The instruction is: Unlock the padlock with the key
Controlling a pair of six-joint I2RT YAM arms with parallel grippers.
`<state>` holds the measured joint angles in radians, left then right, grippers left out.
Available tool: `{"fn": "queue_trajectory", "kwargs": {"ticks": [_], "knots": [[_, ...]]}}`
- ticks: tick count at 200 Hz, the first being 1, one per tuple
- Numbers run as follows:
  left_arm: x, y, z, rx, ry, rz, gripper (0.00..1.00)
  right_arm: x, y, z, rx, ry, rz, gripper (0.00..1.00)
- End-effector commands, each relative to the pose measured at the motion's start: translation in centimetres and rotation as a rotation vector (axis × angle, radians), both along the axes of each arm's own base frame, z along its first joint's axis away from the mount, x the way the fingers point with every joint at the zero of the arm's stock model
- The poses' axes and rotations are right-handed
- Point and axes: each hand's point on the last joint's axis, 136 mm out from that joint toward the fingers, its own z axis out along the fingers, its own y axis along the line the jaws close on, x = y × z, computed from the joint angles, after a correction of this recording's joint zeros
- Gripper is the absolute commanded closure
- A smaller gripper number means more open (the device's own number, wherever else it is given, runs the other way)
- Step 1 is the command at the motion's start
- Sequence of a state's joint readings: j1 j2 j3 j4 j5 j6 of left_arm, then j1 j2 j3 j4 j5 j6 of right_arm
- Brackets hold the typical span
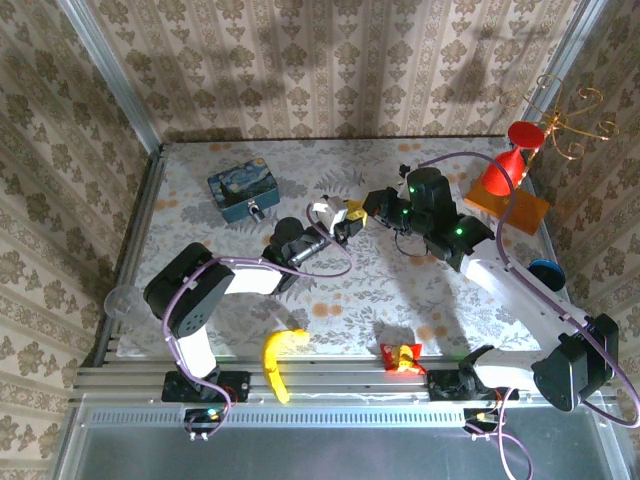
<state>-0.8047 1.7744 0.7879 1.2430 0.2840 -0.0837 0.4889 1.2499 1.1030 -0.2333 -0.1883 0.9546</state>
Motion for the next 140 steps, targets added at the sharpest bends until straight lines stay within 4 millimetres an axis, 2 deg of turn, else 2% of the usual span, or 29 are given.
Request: {"fn": "queue_trajectory", "kwargs": {"ticks": [1, 18, 58, 84, 109, 140], "knots": [[-0.2, -0.1, 1.1, -0.026, -0.034, -0.002, 0.91, -0.3, 0.3, 0.1, 0.015, -0.001, 0.008, 1.0], [-0.4, 0.2, 1.1, -0.014, -0.036, -0.001, 1.0, -0.3, 0.2, -0.1, 0.0, -0.001, 0.006, 1.0], [-1.7, 1.2, 0.9, 0.048, -0.052, -0.012, 1.0, -0.3, -0.2, 0.0, -0.039, -0.014, 0.007, 1.0], [-2.3, 2.4, 1.7, 0.063, -0.039, -0.021, 1.0, -0.2, 0.1, -0.2, -0.039, -0.019, 0.021, 0.99], [-2.4, 2.9, 2.2, 0.106, -0.003, -0.043, 1.0, -0.2, 1.0, 0.5, -0.025, -0.053, 0.075, 0.84], [-3.1, 3.8, 2.4, 0.183, 0.058, -0.097, 1.0, -0.8, 1.9, 2.7, -0.062, -0.141, 0.183, 0.55]]}}
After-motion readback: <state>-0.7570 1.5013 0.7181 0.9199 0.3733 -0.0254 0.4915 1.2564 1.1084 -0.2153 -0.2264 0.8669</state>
